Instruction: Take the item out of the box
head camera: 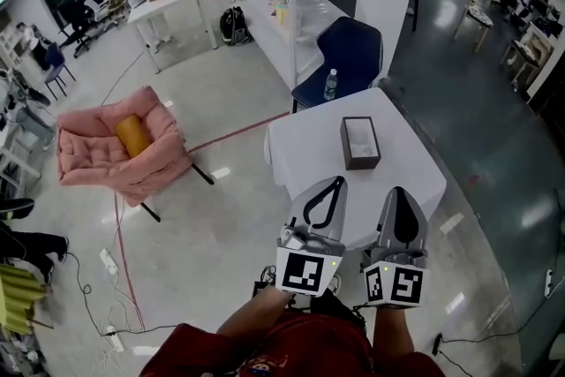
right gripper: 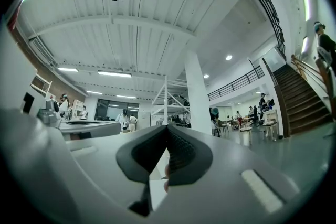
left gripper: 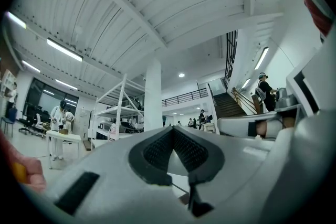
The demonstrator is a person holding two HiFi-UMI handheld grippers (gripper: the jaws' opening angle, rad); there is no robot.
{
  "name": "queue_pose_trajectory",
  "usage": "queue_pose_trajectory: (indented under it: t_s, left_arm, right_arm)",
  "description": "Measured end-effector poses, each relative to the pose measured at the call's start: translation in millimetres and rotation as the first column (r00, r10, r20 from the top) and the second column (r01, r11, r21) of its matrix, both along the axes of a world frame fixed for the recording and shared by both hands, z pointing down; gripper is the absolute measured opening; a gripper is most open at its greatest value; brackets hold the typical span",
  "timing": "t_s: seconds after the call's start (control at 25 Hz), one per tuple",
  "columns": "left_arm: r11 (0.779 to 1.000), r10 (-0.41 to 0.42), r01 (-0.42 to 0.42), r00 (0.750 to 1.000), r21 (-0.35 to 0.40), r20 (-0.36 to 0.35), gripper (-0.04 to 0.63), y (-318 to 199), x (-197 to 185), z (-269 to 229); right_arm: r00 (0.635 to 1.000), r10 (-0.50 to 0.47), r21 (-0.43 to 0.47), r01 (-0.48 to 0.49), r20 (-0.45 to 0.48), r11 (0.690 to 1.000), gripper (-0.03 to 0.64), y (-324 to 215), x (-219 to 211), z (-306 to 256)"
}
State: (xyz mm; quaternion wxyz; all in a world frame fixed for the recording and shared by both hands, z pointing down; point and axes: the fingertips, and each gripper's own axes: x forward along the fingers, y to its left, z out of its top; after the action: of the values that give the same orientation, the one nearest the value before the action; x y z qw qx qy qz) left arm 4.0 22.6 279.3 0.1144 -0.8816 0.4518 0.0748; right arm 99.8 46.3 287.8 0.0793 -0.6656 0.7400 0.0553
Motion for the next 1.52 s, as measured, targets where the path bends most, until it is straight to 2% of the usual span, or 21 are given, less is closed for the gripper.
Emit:
queue_pose_trajectory:
  t_s: [0.52, 0.8, 1.12, 1.52]
  left_arm:
    - [0.999, -0.034, 0.033, 0.999, 0.016, 0.023, 0.002, -69.6, 91.8, -12.0]
    - [0.998, -0.059, 0.058, 0.996, 0.021, 0.065, 0.002, -96.3, 132.7, -15.6]
    - [0.997, -0.079, 0.078, 0.992, 0.010, 0.096, 0.002, -116.5, 142.2, -7.0]
    - [0.999, -0.043, 0.042, 0.996, 0.004, 0.080, 0.002, -164.3, 124.8, -0.3]
  right_arm:
    - [0.999, -0.026, -0.001, 0.026, 0.031, 1.000, 0.002, -72.0, 96.6, -4.9]
    - [0.996, -0.055, 0.004, 0.055, 0.064, 0.998, 0.002, -103.9, 137.2, -6.6]
    - [0.993, -0.078, -0.003, 0.079, 0.086, 0.997, 0.002, -128.4, 146.8, 2.1]
    - [0.997, -0.053, -0.006, 0.054, 0.064, 0.999, 0.002, -174.4, 123.2, 6.7]
